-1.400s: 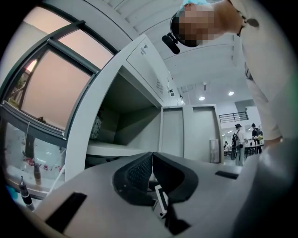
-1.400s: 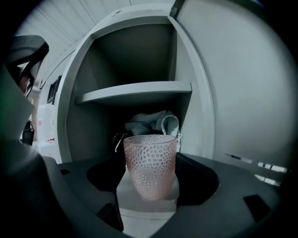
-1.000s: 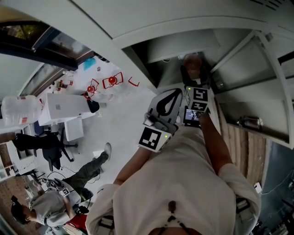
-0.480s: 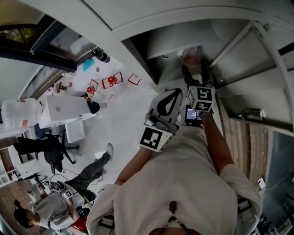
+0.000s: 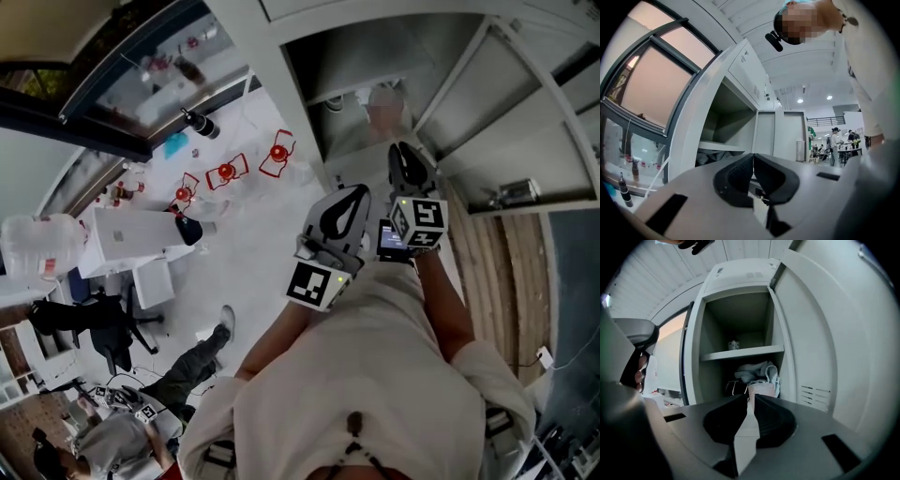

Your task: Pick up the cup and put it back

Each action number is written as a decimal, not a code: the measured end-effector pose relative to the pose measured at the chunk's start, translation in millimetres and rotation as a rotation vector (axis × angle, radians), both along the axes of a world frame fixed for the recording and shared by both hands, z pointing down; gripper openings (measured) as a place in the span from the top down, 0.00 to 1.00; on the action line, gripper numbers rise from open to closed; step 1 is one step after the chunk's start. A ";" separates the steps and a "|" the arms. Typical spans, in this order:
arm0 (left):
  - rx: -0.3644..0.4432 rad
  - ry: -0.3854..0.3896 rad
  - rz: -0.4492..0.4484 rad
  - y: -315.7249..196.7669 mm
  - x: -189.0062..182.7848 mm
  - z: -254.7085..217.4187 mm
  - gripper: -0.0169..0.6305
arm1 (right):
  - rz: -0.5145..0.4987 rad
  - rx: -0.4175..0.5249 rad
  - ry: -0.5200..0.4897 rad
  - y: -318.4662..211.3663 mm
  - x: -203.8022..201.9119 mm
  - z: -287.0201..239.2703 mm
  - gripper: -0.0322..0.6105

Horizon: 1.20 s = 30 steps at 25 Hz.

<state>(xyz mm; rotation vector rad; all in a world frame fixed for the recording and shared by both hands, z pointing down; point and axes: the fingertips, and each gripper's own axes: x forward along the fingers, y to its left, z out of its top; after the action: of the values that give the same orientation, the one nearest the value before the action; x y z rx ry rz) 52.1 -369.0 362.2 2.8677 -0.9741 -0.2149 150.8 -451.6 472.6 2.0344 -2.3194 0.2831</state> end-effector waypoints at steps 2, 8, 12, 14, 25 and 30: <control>0.007 -0.003 0.006 9.7 -9.3 -0.2 0.96 | 0.014 0.012 0.010 17.2 -5.7 -5.2 0.88; 0.013 0.000 0.007 45.9 -47.9 -0.5 0.96 | 0.028 0.016 0.041 72.2 -31.9 -21.5 0.91; 0.005 0.010 -0.002 69.1 -73.2 -1.9 0.96 | 0.010 0.039 -0.006 115.6 -53.7 -42.2 0.91; 0.001 0.013 0.000 81.5 -83.0 -0.5 0.96 | 0.007 0.056 -0.015 138.2 -61.6 -53.7 0.91; -0.020 0.004 0.050 161.0 -99.6 9.6 0.96 | 0.061 0.110 -0.076 267.8 -73.7 -94.1 0.91; -0.015 -0.013 0.086 198.9 -91.7 11.6 0.96 | 0.077 0.108 -0.067 315.3 -75.4 -94.8 0.91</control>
<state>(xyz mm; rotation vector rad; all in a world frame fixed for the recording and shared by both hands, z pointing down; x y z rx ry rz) -39.6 -170.0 373.9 2.8934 -0.8481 -0.1806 75.4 -136.3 377.8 2.2008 -2.3475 0.2377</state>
